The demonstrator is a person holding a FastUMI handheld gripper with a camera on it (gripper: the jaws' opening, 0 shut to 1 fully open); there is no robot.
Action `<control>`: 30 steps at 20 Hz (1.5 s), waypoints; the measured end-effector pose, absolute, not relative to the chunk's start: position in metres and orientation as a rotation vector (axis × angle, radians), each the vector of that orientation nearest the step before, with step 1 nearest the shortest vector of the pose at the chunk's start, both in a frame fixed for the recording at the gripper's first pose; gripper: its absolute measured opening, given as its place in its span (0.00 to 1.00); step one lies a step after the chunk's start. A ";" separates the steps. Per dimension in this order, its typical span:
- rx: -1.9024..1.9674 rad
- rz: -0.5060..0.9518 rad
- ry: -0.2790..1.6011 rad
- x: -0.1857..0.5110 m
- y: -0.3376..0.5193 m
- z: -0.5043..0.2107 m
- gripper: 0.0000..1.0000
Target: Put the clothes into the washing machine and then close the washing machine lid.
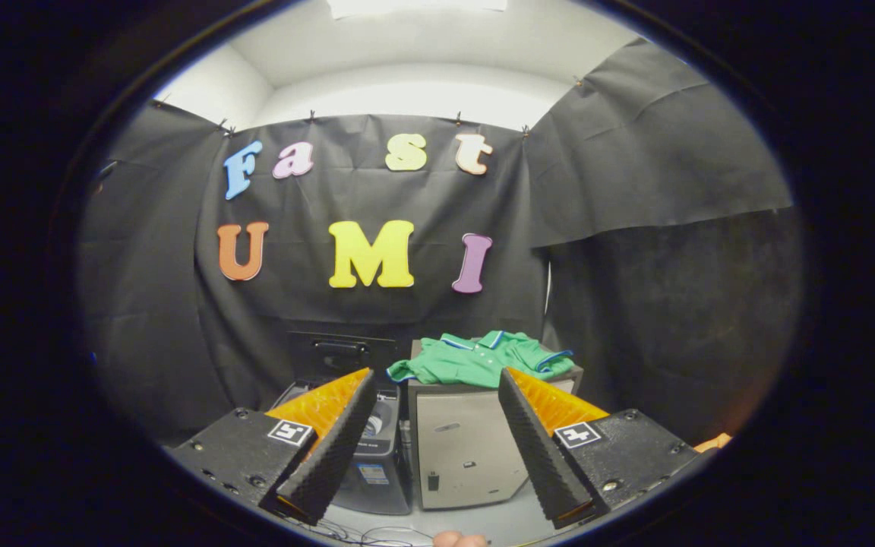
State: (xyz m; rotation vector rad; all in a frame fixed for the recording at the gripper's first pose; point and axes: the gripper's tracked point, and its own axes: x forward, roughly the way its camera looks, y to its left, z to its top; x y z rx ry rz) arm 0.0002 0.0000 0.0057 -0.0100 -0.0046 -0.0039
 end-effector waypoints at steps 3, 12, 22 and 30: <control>-0.016 -0.002 -0.006 -0.001 0.000 0.007 1.00; -0.025 0.000 -0.015 -0.003 0.001 0.009 1.00; -0.025 0.002 -0.023 -0.002 0.003 0.005 1.00; -0.035 -0.001 -0.035 0.003 0.007 0.009 1.00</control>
